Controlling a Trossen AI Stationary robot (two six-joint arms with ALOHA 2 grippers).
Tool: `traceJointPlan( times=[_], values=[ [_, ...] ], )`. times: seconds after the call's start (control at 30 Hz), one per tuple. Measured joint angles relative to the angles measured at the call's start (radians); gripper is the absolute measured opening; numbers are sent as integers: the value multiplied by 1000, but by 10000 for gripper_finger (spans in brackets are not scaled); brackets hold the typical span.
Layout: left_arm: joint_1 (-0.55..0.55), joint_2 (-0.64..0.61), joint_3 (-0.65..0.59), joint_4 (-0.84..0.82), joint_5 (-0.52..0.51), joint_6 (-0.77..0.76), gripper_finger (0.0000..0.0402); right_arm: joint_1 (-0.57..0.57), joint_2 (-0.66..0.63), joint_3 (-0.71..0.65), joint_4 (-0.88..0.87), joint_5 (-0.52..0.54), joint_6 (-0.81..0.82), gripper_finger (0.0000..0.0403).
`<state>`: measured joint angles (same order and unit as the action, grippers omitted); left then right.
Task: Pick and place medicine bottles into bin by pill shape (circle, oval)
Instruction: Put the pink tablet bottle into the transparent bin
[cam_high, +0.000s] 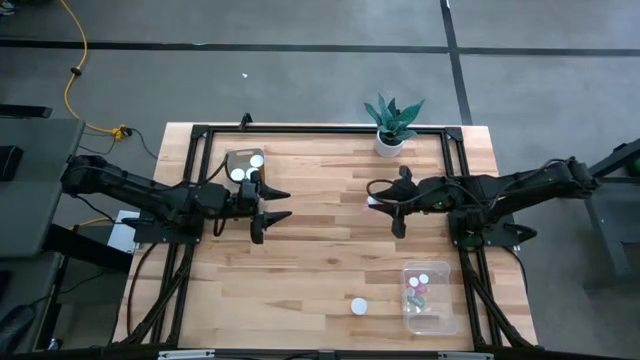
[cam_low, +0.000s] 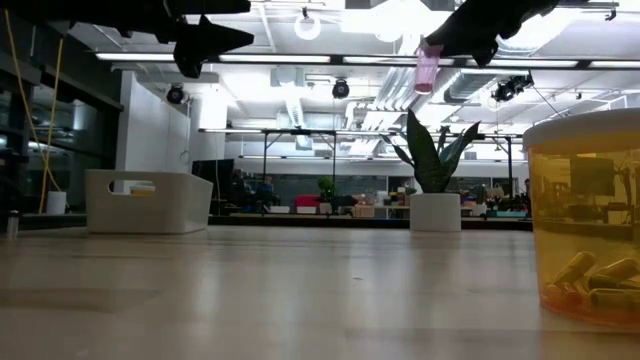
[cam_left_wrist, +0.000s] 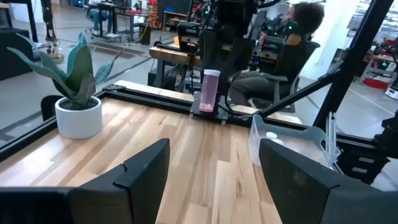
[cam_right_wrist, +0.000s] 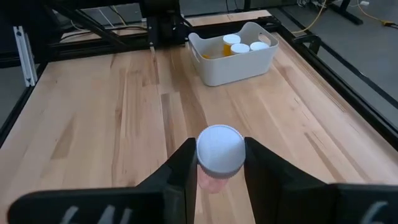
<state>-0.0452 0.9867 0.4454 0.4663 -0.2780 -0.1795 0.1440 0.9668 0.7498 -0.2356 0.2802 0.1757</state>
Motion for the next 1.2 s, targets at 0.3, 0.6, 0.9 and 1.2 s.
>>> traceJointPlan(
  times=[0.3, 0.6, 0.9, 1.2],
  values=[
    [0, 0, 0, 3, -2, 0, 238, 10, 0, 20, -1, -150, 65, 82],
    [0, -1, 0, 2, -2, 0, 238, 327, 37, 166, -328, -255, 400, 94],
    [0, -1, 0, 1, -36, 11, 238, 800, 244, 196, -517, -128, 941, 95],
    [0, -1, 0, 1, -48, 15, 238, 931, 493, 195, -627, 25, 1264, 96]
  ],
)
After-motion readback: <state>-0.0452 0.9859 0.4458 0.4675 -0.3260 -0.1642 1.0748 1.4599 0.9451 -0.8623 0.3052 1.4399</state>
